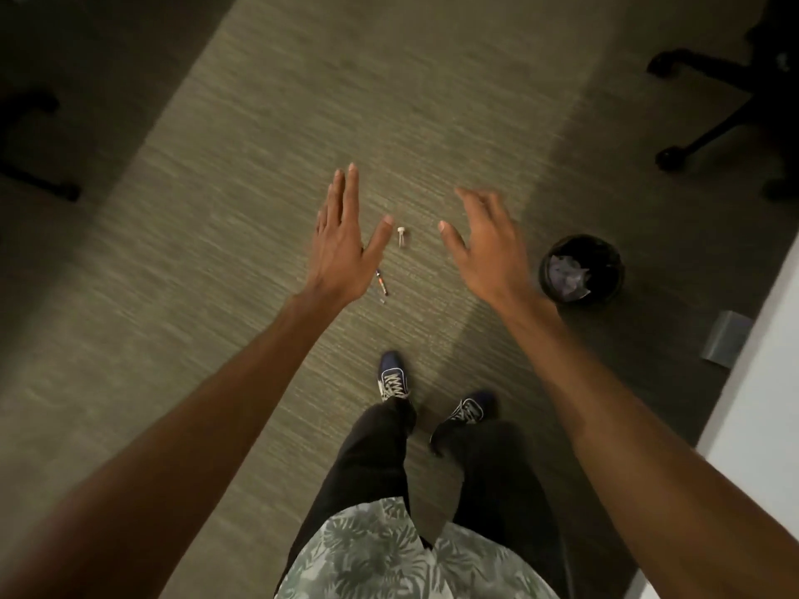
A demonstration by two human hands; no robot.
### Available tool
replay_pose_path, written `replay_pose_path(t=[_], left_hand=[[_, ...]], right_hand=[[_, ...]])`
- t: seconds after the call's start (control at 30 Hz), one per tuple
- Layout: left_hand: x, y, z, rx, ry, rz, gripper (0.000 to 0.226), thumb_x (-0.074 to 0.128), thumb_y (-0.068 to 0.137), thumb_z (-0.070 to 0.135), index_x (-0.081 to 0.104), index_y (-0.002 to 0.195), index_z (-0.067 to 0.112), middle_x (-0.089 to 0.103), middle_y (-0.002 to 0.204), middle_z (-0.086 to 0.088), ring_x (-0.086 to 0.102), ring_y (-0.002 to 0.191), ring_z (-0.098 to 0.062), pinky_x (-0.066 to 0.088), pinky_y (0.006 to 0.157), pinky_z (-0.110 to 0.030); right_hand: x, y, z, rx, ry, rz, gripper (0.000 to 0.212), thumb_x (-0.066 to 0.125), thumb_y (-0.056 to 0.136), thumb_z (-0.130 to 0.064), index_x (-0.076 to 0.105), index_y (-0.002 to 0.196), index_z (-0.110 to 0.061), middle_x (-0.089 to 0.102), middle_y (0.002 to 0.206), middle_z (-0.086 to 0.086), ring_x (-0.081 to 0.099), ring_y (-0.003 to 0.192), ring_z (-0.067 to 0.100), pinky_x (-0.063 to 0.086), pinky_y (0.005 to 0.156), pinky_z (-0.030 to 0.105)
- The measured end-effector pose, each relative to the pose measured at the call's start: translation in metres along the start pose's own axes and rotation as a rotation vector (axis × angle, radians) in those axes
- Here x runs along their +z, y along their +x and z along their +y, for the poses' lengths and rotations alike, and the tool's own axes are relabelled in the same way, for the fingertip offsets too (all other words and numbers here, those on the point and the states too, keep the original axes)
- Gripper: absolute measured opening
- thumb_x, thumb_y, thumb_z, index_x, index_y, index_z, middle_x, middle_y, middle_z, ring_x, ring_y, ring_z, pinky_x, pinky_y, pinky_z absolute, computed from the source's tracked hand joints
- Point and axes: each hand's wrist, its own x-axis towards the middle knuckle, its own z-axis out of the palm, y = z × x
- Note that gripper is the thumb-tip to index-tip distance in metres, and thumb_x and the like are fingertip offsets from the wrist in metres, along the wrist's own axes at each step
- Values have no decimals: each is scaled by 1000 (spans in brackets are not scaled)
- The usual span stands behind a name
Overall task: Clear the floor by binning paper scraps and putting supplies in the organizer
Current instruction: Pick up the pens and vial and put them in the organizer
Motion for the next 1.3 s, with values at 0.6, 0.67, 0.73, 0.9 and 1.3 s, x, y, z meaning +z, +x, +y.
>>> replay_pose_path(t=[0.6, 0.67, 0.73, 0.9, 1.3], left_hand=[[233, 25, -280, -446, -61, -79, 78, 59, 94, 44, 26, 154, 7, 24, 162, -17, 29, 148, -33, 33, 118, -50], [270, 34, -305, -484, -91, -101, 77, 62, 92, 41, 29, 152, 6, 32, 155, -18, 39, 141, -33, 38, 113, -49], [311, 43, -331, -544, -134, -144, 78, 65, 90, 40, 29, 153, 9, 37, 149, -19, 46, 133, -35, 40, 109, -48], [419, 78, -395, -668, -247, -210, 82, 75, 84, 35, 30, 152, 25, 41, 139, -20, 56, 116, -36, 45, 98, -43], [565, 143, -458, -1039, -161, 74, 101, 81, 77, 41, 22, 147, -3, 37, 144, -18, 41, 133, -33, 37, 109, -40]], right_hand=[[338, 86, 138, 43, -67, -324, 44, 58, 96, -27, 51, 137, -13, 57, 132, 12, 57, 119, 33, 47, 97, 50], [371, 99, 162, 35, -68, -335, 43, 57, 96, -26, 52, 137, -13, 56, 132, 11, 57, 118, 33, 47, 97, 49], [404, 112, 186, 29, -70, -327, 41, 57, 96, -25, 53, 135, -12, 57, 130, 12, 58, 116, 33, 48, 96, 50], [483, 148, 247, -21, -46, -278, 36, 57, 96, -24, 54, 131, -15, 59, 125, 10, 62, 109, 29, 53, 89, 51], [588, 192, 345, -65, -5, -231, 34, 58, 98, -22, 57, 130, -14, 60, 124, 6, 56, 99, 10, 51, 80, 26]])
